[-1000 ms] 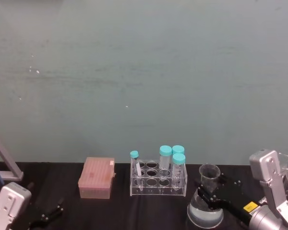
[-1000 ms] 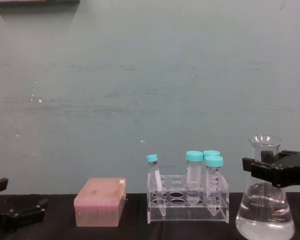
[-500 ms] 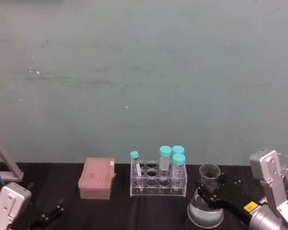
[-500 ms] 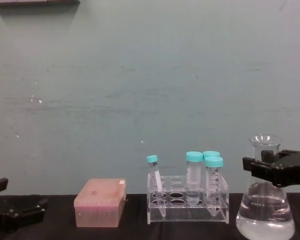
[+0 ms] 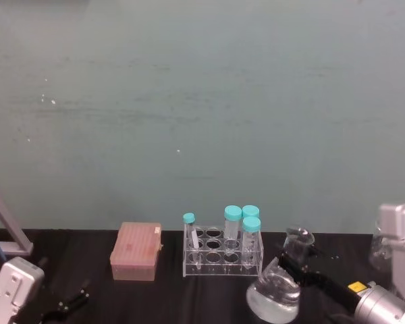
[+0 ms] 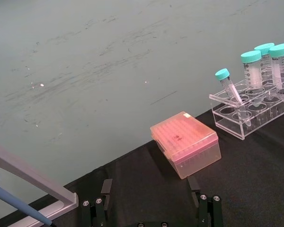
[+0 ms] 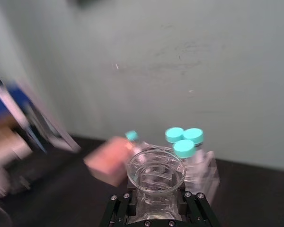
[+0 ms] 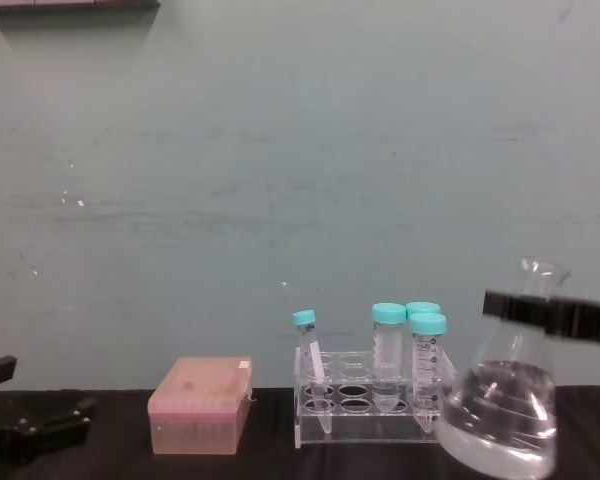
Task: Pick up the beaker with the right gripper, shake it three times, and then put it down.
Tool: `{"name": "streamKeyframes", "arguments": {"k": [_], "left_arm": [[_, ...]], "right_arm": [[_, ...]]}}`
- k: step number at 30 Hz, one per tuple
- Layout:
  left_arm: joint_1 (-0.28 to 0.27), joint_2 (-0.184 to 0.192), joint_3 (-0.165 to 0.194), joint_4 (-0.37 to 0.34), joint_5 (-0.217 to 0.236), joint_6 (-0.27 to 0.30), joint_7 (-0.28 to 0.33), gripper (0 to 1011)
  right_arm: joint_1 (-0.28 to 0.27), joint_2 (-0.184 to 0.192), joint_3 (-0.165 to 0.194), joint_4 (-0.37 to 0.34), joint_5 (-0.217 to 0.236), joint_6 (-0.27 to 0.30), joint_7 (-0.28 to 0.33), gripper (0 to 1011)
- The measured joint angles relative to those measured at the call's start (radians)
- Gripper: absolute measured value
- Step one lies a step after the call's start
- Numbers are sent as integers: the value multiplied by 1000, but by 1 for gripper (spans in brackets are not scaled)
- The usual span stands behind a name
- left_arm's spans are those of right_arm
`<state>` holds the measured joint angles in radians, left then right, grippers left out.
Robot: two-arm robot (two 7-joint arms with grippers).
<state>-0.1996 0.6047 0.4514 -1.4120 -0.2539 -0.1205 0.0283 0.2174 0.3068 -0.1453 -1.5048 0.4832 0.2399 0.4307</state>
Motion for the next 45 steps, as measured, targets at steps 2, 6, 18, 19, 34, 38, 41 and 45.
{"name": "streamKeyframes", "arguments": {"k": [2, 6, 18, 19, 34, 38, 41, 45], "left_arm": [[0, 0, 0, 0, 0, 0, 0, 1000], [0, 0, 0, 0, 0, 0, 0, 1000], [0, 0, 0, 0, 0, 0, 0, 1000], [0, 0, 0, 0, 0, 0, 0, 1000], [0, 0, 0, 0, 0, 0, 0, 1000], [0, 0, 0, 0, 0, 0, 0, 1000], [0, 0, 0, 0, 0, 0, 0, 1000], [0, 0, 0, 0, 0, 0, 0, 1000]], "right_arm": [[-5, -37, 47, -2, 113, 76, 13, 458], [-10, -92, 112, -2, 265, 190, 11, 458], [-18, -138, 164, 1, 409, 310, -68, 458], [-17, -127, 153, 1, 390, 293, -65, 458], [72, 213, -209, 27, -500, -300, -145, 458], [98, 264, -274, 48, -738, -391, -234, 458], [114, 284, -299, 63, -862, -422, -288, 458], [119, 283, -299, 76, -905, -432, -309, 458]]}}
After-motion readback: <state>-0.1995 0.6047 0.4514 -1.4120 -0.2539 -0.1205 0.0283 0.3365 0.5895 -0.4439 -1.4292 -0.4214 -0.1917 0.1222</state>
